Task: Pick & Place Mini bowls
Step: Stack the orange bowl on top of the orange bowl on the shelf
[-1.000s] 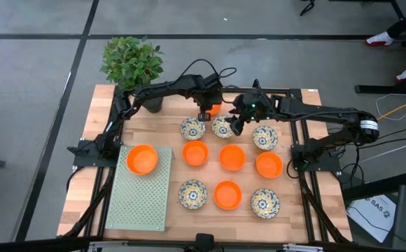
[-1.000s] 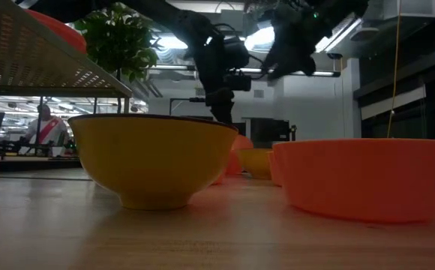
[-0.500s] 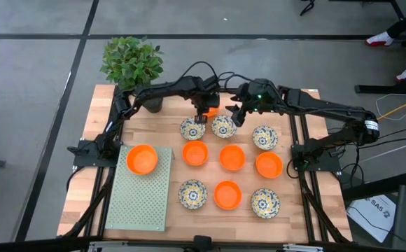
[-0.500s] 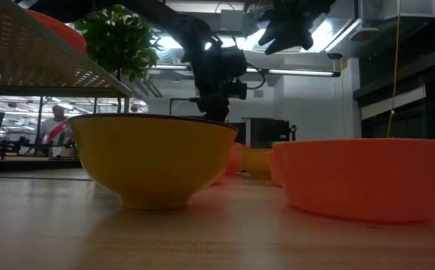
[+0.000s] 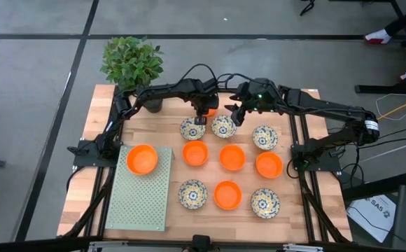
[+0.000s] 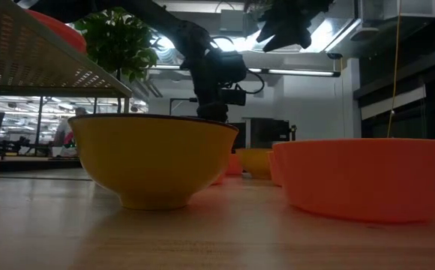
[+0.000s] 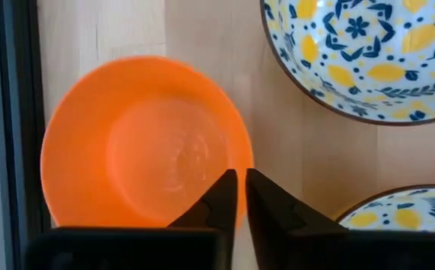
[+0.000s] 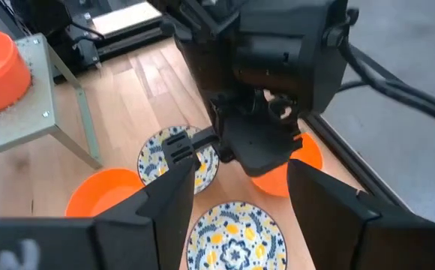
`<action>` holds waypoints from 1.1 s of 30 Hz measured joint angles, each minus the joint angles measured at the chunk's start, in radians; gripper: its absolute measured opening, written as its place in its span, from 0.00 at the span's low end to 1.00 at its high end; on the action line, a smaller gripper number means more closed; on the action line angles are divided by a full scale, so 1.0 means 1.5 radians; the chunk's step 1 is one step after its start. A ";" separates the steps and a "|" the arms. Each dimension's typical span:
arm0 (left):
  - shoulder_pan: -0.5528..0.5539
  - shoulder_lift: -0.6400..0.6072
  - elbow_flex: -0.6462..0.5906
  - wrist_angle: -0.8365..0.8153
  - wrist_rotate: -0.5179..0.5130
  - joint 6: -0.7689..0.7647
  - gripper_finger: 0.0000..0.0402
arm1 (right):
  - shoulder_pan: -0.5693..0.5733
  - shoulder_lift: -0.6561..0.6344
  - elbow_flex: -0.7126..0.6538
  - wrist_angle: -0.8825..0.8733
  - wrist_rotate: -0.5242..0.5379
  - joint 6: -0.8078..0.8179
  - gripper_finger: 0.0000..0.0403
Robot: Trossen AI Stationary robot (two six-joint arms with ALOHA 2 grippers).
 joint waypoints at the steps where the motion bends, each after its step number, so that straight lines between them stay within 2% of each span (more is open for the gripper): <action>1: 0.000 0.000 0.000 -0.001 0.004 0.000 0.10 | 0.000 0.000 0.000 0.006 0.000 -0.001 0.53; 11: -0.004 0.000 -0.001 0.019 0.024 0.011 0.40 | 0.000 0.000 0.000 0.008 0.000 -0.015 0.53; 17: -0.013 0.020 -0.001 0.018 0.019 -0.022 0.48 | 0.000 0.000 0.000 0.008 0.000 -0.019 0.53; 24: -0.032 0.051 -0.001 0.018 -0.077 -0.030 0.45 | 0.000 0.000 0.000 0.004 0.000 -0.034 0.53; 33: -0.033 0.046 0.013 0.019 -0.075 -0.032 0.21 | 0.000 0.001 0.000 -0.024 0.000 -0.034 0.53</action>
